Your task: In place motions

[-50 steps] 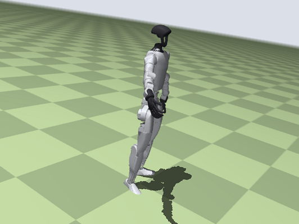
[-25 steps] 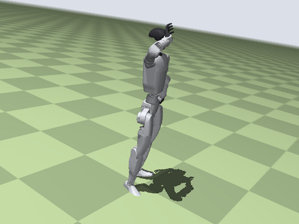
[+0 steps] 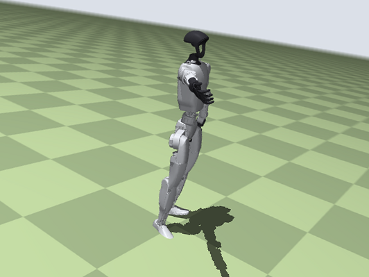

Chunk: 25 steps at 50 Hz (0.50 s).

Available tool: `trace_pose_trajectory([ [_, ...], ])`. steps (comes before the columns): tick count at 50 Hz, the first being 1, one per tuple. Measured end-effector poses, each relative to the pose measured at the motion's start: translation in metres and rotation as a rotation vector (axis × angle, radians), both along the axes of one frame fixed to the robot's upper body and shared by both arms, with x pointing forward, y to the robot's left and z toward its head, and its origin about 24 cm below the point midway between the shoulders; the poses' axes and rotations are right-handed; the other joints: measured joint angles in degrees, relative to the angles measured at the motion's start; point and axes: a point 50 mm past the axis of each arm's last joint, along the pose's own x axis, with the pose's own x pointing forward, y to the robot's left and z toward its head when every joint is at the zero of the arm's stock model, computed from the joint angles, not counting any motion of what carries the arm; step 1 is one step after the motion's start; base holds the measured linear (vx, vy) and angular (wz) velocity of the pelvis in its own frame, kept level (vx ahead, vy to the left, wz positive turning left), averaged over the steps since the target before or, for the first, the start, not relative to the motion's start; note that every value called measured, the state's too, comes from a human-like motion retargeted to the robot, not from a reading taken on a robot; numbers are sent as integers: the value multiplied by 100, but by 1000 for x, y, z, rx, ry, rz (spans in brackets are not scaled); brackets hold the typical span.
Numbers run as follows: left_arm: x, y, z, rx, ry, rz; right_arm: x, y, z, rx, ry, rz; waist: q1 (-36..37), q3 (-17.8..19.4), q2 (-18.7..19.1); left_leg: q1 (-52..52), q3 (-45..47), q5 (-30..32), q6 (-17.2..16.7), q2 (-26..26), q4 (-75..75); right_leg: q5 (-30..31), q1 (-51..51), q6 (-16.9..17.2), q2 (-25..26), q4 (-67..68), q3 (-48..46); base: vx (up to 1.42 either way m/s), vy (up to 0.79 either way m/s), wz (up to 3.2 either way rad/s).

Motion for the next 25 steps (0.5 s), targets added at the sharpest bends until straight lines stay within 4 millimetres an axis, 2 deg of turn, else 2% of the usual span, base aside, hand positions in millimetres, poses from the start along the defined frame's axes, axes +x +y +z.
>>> trace_pose_trajectory([
  [2,-8,4,2,0,45,-16,16,8,11,49,-194,-93,-11,-72,10,-14,22,-1,-6,1,2,-3,-29,-4,3,1,30,2,8,-13],
  [4,-15,8,5,-2,91,-42,29,24,36,40,-396,-131,16,-121,-11,-16,37,3,-10,-1,2,-6,-40,-10,-2,9,48,1,3,-4],
  [5,-17,10,6,-2,110,-55,32,35,53,0,-490,-128,34,-135,-28,-13,40,6,-10,-3,0,-7,-39,-12,-6,13,49,0,0,0],
  [7,-20,13,7,1,122,-73,30,60,92,-219,-581,-105,61,-154,-61,-13,33,15,-7,-10,-6,-14,-28,-15,-13,17,30,0,0,0],
  [9,-19,16,7,12,110,-85,17,89,129,-529,-574,-113,96,-165,-95,-20,17,29,-7,-17,-11,-23,-11,-17,-21,17,3,1,0,20],
  [11,-17,18,5,42,85,-86,-1,117,159,-881,-501,-196,132,-171,-142,-31,-13,44,-12,-24,-11,-31,12,-17,-30,12,-32,3,-1,25],
  [14,-14,21,3,109,61,-64,-37,156,197,-1370,-332,-488,203,-170,-245,-46,-61,63,-18,-34,-9,-42,56,-19,-39,-2,-96,3,-3,25],
  [16,-12,24,3,142,54,-33,-66,187,217,-1614,-276,-752,240,-153,-332,-44,-85,74,-21,-38,-9,-50,89,-22,-41,-7,-131,2,-4,19],
  [18,-10,28,3,161,54,2,-97,227,228,-1823,-323,-1019,259,-128,-433,-37,-113,80,-23,-41,-10,-59,121,-25,-38,-8,-152,0,0,0],
  [21,-9,38,5,178,56,53,-132,294,221,-2101,-563,-1325,244,-95,-629,-8,-142,81,-29,-45,-15,-78,154,-31,-35,9,-129,0,0,0],
  [23,-11,38,6,172,60,88,-136,339,212,-2246,-791,-1415,172,-93,-655,17,-155,82,-33,-50,-19,-93,166,-34,-35,33,-72,0,-3,1],
  [25,-12,30,4,158,59,101,-135,375,209,-2382,-944,-1440,168,-82,-579,26,-154,83,-38,-46,-16,-99,162,-34,-39,55,-25,2,-6,-1],
])
